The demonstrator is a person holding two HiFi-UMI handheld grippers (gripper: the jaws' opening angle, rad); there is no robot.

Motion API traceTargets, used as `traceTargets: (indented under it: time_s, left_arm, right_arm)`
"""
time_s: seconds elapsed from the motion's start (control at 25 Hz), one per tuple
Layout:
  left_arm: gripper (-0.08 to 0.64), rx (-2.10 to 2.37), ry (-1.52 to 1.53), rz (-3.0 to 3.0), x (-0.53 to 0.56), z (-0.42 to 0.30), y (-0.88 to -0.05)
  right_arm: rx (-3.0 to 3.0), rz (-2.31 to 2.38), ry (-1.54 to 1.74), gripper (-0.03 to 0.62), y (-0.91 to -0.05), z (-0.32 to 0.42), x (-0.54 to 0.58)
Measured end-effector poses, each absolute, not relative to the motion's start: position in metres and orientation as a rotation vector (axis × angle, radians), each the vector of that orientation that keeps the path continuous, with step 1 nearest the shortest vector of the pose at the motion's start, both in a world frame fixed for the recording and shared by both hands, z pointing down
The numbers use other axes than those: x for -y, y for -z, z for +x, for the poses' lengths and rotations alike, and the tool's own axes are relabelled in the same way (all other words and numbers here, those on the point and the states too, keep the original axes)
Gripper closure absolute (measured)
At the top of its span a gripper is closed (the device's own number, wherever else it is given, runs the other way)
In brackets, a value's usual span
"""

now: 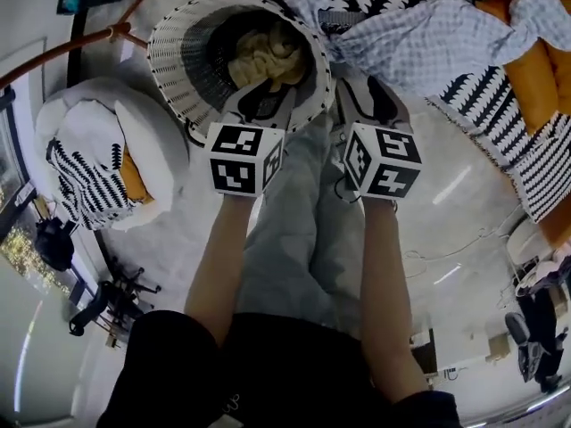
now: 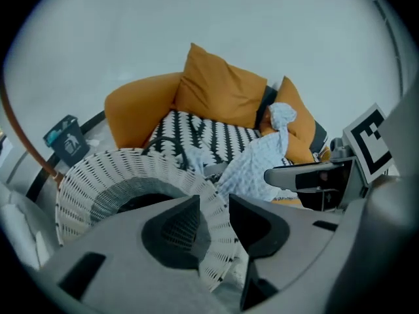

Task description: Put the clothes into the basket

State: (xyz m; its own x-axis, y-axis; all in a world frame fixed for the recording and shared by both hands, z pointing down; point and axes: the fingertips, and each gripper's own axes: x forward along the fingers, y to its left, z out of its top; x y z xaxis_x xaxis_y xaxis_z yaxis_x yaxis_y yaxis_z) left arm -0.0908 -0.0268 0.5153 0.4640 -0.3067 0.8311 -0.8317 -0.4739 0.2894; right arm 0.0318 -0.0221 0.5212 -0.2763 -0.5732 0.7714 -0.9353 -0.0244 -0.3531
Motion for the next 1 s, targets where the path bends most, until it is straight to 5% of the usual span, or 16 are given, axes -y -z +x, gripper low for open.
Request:
traceTargets:
  time_s: [0.52, 1.0]
  left_arm:
    - [0.388, 0.436, -1.202, 2.243, 0.056, 0.077, -0.567]
    - [0.374, 0.362, -1.358, 2.156, 0.078, 0.124, -0.659]
  right_arm:
    - [1.452, 2.017, -1.414, 0.387, -0.574, 0.199, -0.009]
    - [1.277, 2.037, -1.592, 0.386, -0.658, 0.254, -0.007]
